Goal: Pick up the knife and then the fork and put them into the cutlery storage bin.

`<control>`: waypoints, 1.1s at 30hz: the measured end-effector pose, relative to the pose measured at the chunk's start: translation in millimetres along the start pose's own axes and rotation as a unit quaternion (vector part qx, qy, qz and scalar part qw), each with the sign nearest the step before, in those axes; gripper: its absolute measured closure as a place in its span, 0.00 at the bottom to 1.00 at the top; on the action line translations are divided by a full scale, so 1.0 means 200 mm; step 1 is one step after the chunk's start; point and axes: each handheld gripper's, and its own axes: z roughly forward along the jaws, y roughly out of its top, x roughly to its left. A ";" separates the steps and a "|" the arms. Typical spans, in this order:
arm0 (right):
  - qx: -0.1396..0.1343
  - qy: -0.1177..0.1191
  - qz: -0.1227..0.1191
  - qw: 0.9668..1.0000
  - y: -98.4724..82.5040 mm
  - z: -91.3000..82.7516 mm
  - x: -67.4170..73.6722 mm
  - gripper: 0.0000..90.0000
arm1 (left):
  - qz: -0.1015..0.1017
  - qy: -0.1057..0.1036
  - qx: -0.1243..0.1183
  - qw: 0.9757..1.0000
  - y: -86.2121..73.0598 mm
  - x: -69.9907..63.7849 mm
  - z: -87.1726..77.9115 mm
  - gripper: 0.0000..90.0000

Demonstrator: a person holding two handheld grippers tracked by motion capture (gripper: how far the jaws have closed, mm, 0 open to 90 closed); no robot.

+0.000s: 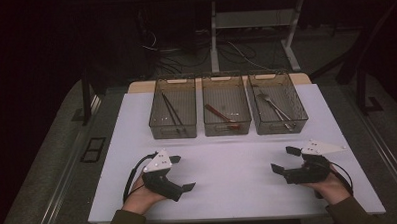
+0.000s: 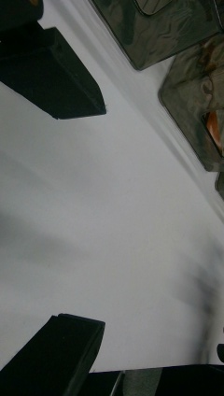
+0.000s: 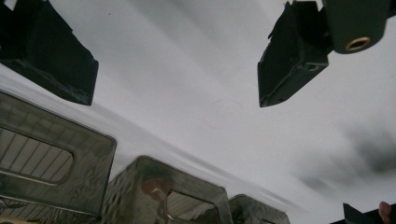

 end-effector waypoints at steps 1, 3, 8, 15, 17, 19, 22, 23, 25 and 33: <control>0.002 -0.001 -0.002 1.000 0.00 0.00 0.01 0.14 | 0.000 0.000 0.000 1.000 0.00 0.00 0.00 0.00; 0.003 0.000 -0.003 1.000 -0.01 0.00 0.01 0.14 | -0.001 0.000 0.000 1.000 0.00 0.00 0.00 0.00; 0.006 0.000 -0.001 1.000 -0.06 -0.03 0.02 0.14 | -0.001 -0.001 0.000 1.000 0.00 0.00 0.00 0.00; 0.009 0.002 0.010 1.000 -0.10 -0.04 0.01 0.13 | 0.000 -0.001 0.002 1.000 0.00 0.00 0.00 0.00; 0.008 0.004 0.011 1.000 -0.10 -0.04 0.01 0.13 | 0.000 -0.001 0.002 1.000 0.00 0.00 0.01 0.00; 0.014 0.004 0.006 1.000 -0.11 -0.03 0.01 0.13 | 0.000 -0.001 0.004 1.000 0.00 0.00 0.01 0.00; 0.021 0.004 0.003 1.000 -0.12 -0.02 0.01 0.13 | -0.002 0.000 0.004 1.000 0.00 0.00 0.01 0.00; 0.021 0.005 0.003 1.000 -0.12 -0.02 0.01 0.13 | -0.002 0.000 0.004 1.000 0.00 0.00 0.01 0.00; 0.022 0.005 0.002 1.000 -0.12 -0.01 0.01 0.13 | -0.003 0.000 0.004 1.000 0.00 0.00 0.01 0.00; 0.041 0.007 -0.009 0.999 -0.12 0.00 0.02 0.13 | -0.003 0.001 0.007 1.000 -0.01 0.00 0.01 0.00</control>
